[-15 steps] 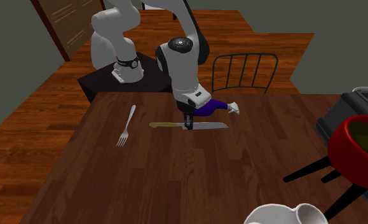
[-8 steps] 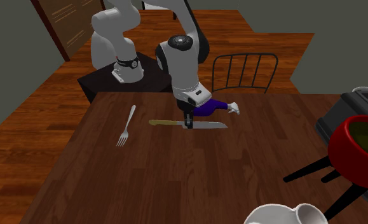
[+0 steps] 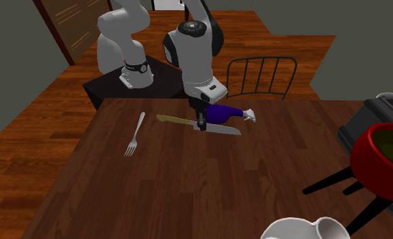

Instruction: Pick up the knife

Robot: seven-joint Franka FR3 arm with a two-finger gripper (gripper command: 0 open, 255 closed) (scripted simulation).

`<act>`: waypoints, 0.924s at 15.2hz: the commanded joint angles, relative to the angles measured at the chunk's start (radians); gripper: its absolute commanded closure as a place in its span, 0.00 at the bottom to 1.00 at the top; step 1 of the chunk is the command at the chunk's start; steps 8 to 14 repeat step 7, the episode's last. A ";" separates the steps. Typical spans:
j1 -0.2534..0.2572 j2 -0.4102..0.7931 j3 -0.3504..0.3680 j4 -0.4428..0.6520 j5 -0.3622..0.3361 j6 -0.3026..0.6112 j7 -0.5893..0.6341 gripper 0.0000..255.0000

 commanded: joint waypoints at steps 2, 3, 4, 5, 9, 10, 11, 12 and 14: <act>0.005 -0.030 -0.008 0.008 -0.017 -0.037 0.014 1.00; 0.007 -0.039 -0.010 0.011 -0.022 -0.048 0.018 1.00; 0.008 -0.047 -0.012 0.014 -0.027 -0.059 0.022 1.00; 0.009 -0.056 -0.013 0.017 -0.032 -0.070 0.026 1.00; 0.009 -0.057 -0.014 0.018 -0.033 -0.072 0.026 1.00; 0.009 -0.057 -0.014 0.018 -0.033 -0.072 0.026 1.00; 0.009 -0.057 -0.014 0.018 -0.033 -0.072 0.026 1.00; 0.009 -0.057 -0.014 0.018 -0.033 -0.072 0.026 1.00; 0.009 -0.057 -0.014 0.018 -0.033 -0.072 0.026 1.00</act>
